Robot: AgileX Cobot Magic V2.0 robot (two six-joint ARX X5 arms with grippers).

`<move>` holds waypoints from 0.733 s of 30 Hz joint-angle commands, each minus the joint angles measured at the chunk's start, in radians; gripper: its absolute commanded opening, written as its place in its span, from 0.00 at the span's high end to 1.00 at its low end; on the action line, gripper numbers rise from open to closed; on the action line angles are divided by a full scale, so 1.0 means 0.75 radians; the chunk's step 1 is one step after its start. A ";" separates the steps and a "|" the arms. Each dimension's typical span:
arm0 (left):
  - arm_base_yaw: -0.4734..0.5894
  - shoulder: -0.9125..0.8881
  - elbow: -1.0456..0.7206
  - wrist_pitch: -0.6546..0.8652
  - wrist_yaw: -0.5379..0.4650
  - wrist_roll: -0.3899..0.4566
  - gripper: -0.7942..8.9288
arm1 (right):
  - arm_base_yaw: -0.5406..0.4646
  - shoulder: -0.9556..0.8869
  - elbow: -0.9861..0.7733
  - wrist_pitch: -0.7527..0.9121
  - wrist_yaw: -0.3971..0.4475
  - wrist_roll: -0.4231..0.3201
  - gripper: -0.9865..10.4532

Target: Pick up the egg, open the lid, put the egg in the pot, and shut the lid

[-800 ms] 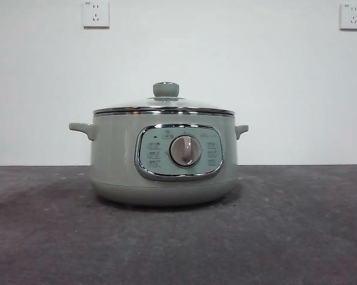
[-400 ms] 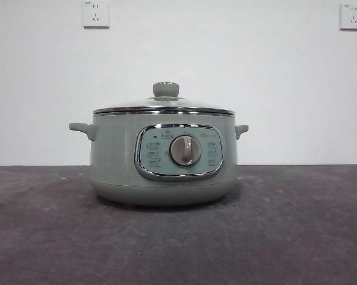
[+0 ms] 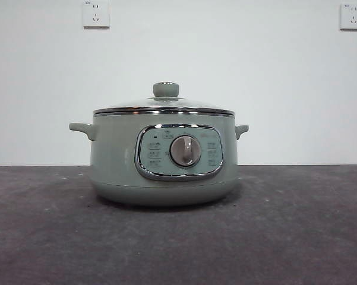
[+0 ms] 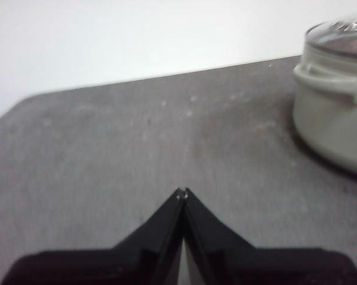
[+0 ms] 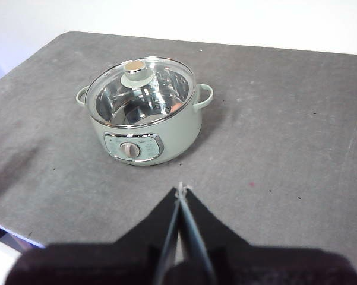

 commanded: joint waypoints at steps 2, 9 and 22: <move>0.007 -0.004 -0.014 -0.006 -0.009 -0.038 0.92 | 0.001 0.000 -0.007 -0.033 0.004 0.011 0.91; 0.007 0.013 -0.014 0.000 0.021 -0.037 0.92 | 0.001 0.000 -0.007 -0.033 0.005 0.011 0.91; 0.007 0.062 -0.014 0.000 0.022 -0.037 0.92 | 0.001 0.000 -0.007 -0.033 0.005 0.011 0.91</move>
